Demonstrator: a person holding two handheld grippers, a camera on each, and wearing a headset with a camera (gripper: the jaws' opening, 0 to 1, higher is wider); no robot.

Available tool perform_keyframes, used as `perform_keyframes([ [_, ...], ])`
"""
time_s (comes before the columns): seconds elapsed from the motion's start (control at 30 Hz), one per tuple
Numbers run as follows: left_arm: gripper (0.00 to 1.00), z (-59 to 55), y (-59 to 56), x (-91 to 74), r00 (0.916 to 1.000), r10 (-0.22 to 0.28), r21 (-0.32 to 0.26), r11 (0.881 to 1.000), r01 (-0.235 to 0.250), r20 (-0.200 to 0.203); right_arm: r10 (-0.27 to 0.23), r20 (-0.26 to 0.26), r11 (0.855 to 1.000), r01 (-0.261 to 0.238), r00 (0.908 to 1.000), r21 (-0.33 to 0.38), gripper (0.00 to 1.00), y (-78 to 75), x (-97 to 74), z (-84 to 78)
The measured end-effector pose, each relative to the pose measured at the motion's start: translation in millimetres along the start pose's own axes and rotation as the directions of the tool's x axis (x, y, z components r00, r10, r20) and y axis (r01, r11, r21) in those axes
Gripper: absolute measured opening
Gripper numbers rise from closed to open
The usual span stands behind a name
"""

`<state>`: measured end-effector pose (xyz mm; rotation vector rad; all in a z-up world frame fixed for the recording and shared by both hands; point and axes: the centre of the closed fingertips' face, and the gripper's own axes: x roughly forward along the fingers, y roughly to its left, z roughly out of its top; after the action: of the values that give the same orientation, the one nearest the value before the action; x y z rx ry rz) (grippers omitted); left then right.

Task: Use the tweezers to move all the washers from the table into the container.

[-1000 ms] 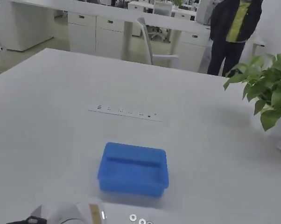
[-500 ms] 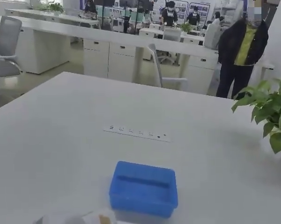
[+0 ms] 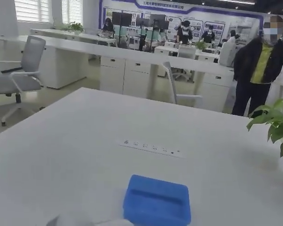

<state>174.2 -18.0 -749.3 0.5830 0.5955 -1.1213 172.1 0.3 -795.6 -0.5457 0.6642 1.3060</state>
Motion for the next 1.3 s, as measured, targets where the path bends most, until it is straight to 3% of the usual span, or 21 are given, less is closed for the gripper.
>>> perform_keyframes([
  [0.1, 0.0, 9.5, -10.1, -7.6, 0.9996, -0.026, 0.039, 0.999, 0.026, 0.012, 0.008, 0.013, 0.998, -0.007, 0.9999, -0.063, 0.2, 4.8, -7.2, 7.6],
  [0.23, 0.0, 29.2, -24.2, -19.6, 0.9983, -0.044, 0.139, 0.99, 0.038, 0.038, 0.038, 0.036, 0.991, -0.033, 0.9987, -0.131, 0.17, 13.2, -21.8, 15.5],
  [0.53, 0.0, 65.2, -47.0, -32.7, 0.9982, -0.059, 0.19, 0.98, 0.057, 0.006, 0.1, 0.033, 0.959, -0.088, 0.9944, -0.27, 0.08, 30.4, -57.2, 16.6],
  [0.6, 0.0, 70.6, -47.0, -32.0, 0.9985, -0.054, 0.179, 0.982, 0.052, 0.007, 0.106, 0.036, 0.953, -0.091, 0.9937, -0.288, 0.05, 32.5, -63.4, 17.1],
  [0.63, 0.0, 75.8, -47.4, -29.5, 0.9985, -0.05, 0.129, 0.991, 0.047, 0.023, 0.104, 0.044, 0.948, -0.086, 0.9936, -0.307, 0.04, 29.0, -63.5, 13.8],
  [0.77, 0.0, 84.3, -46.5, -21.5, 0.9989, -0.004, 0.07, 0.998, 0.001, 0.048, 0.11, 0.066, 0.951, -0.086, 0.9918, -0.298, 0.04, 26.7, -68.6, 10.3],
  [0.87, 0.0, 87.8, -44.0, -18.8, 0.9979, 0.035, 0.053, 0.998, -0.038, 0.054, 0.115, 0.084, 0.953, -0.087, 0.9898, -0.289, 0.03, 21.5, -71.8, 8.1],
  [0.93, 0.0, 91.1, -37.8, -19.2, 0.9939, 0.088, -0.003, 0.996, -0.088, 0.067, 0.116, 0.104, 0.959, -0.084, 0.9878, -0.271, 0.03, 16.3, -74.5, 10.1],
  [1.0, 0.0, 94.9, -31.1, -20.9, 0.9841, 0.145, -0.085, 0.987, -0.136, 0.103, 0.129, 0.126, 0.968, -0.098, 0.9836, -0.23, 0.02, 13.1, -75.0, 13.8],
  [1.03, 0.01, 95.9, -28.8, -21.8, 0.9796, 0.162, -0.124, 0.981, -0.147, 0.119, 0.133, 0.138, 0.972, -0.102, 0.9814, -0.21, 0.02, 11.7, -74.3, 15.4],
  [1.07, 0.05, 94.1, -24.1, -23.7, 0.9724, 0.197, -0.199, 0.965, -0.17, 0.125, 0.129, 0.162, 0.978, -0.098, 0.9782, -0.186, 0.02, 8.1, -74.2, 19.1],
  [1.13, 0.15, 91.5, -15.8, -27.5, 0.9568, 0.252, -0.296, 0.934, -0.201, 0.145, 0.117, 0.188, 0.985, -0.091, 0.9751, -0.144, 0.02, 3.0, -74.3, 22.9],
  [1.17, 0.16, 89.7, -10.3, -31.3, 0.9443, 0.288, -0.339, 0.914, -0.223, 0.158, 0.107, 0.202, 0.99, -0.084, 0.9736, -0.117, 0.01, -0.2, -75.2, 24.6],
  [1.2, 0.19, 86.0, -0.3, -39.8, 0.9141, 0.361, -0.432, 0.865, -0.254, 0.185, 0.082, 0.236, 0.995, -0.066, 0.9683, -0.073, 0.01, -7.2, -76.4, 28.5],
  [1.23, 0.26, 83.3, 2.6, -44.2, 0.9019, 0.384, -0.464, 0.847, -0.259, 0.197, 0.071, 0.247, 0.997, -0.059, 0.9665, -0.055, 0.01, -10.5, -76.8, 29.1],
  [1.3, 0.38, 73.5, 14.5, -56.2, 0.8539, 0.475, -0.53, 0.79, -0.308, 0.212, 0.05, 0.269, 0.999, -0.051, 0.9618, -0.004, 0.01, -17.0, -77.7, 30.5],
])
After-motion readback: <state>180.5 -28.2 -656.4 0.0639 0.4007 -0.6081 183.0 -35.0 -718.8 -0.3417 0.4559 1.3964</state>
